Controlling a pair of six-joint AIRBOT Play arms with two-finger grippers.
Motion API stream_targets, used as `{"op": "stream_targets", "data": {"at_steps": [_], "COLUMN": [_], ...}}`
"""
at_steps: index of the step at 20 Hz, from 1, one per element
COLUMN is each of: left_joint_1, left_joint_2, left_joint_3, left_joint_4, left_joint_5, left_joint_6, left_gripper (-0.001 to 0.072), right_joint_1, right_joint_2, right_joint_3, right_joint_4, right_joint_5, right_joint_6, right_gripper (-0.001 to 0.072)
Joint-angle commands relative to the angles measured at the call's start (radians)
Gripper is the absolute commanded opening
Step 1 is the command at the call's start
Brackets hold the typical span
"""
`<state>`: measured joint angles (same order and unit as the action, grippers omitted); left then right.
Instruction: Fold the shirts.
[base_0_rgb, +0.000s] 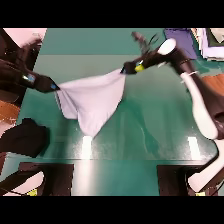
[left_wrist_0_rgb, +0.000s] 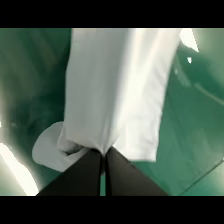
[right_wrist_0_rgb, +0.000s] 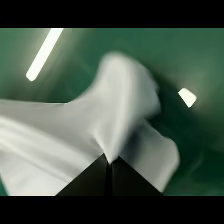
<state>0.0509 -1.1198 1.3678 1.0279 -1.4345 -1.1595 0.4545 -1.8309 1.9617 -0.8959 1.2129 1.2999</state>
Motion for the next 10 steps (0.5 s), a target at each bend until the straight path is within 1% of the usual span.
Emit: {"op": "stream_targets", "data": {"at_steps": [1, 5, 8, 9, 10], "left_joint_1": [0.001, -0.022, -0.087, -0.113, -0.135], "left_joint_2": [0.063, 0.132, 0.148, 0.151, 0.151], "left_joint_3": [0.219, 0.433, 0.535, 0.553, 0.56], "left_joint_4": [-0.035, -0.175, -0.187, -0.187, -0.185], "left_joint_5": [-0.023, -0.022, -0.032, -0.029, -0.024], "left_joint_6": [-0.019, -0.019, -0.029, -0.047, -0.046], "left_gripper": [0.0022, 0.0022, 0.0023, 0.0023, 0.0022], "right_joint_1": [-0.048, -0.066, -0.064, -0.065, -0.065], "right_joint_2": [0.206, 0.475, 0.611, 0.648, 0.681], "right_joint_3": [0.099, 0.023, -0.032, -0.055, -0.083], "right_joint_4": [-0.156, -0.157, -0.215, -0.232, -0.239], "right_joint_5": [0.134, 0.156, 0.211, 0.235, 0.252], "right_joint_6": [0.031, 0.032, 0.092, 0.115, 0.131], "right_gripper": [0.001, 0.0009, 0.001, 0.001, 0.001]}}
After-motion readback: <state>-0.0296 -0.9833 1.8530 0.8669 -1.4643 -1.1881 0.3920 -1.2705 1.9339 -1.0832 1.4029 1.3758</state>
